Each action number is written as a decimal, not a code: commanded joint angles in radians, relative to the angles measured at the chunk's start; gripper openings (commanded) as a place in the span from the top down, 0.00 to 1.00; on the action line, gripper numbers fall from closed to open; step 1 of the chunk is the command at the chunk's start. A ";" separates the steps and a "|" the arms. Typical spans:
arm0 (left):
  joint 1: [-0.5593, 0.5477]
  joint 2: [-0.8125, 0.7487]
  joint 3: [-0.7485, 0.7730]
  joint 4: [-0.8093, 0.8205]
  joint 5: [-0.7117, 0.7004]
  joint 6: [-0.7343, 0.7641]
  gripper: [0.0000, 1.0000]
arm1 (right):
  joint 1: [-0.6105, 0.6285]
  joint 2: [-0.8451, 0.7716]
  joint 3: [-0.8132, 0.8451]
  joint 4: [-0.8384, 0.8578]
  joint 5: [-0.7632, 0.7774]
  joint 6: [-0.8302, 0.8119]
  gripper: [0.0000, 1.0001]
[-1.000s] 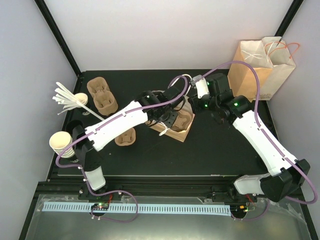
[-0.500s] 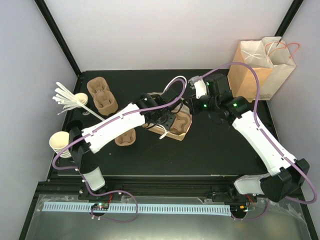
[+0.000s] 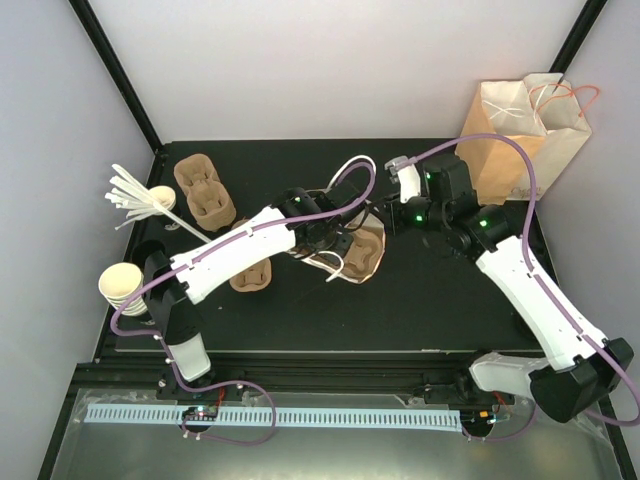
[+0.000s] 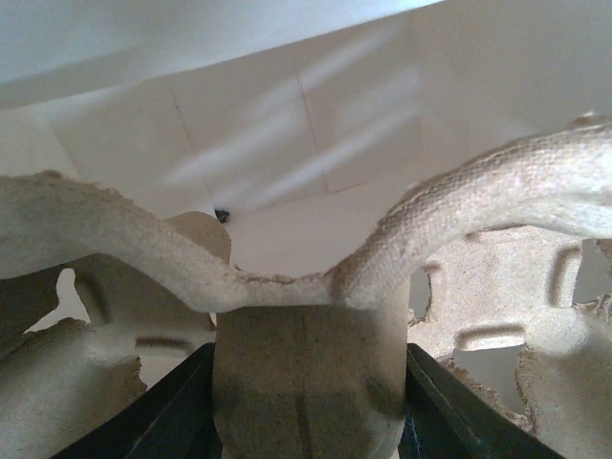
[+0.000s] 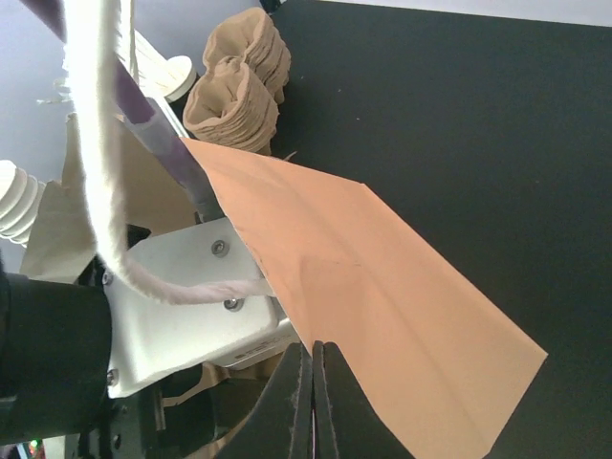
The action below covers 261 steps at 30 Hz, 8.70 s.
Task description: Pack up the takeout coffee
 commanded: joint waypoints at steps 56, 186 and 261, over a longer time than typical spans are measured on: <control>0.008 0.028 -0.008 -0.016 0.074 -0.020 0.53 | 0.448 -0.167 -0.166 0.132 0.059 0.559 0.44; 0.030 -0.003 -0.235 0.183 0.061 -0.132 0.53 | 0.492 -0.273 0.009 -0.052 0.550 0.372 0.63; -0.066 -0.111 -0.372 0.031 0.055 -0.047 0.53 | 0.252 -0.228 -0.063 -0.172 0.306 0.159 0.80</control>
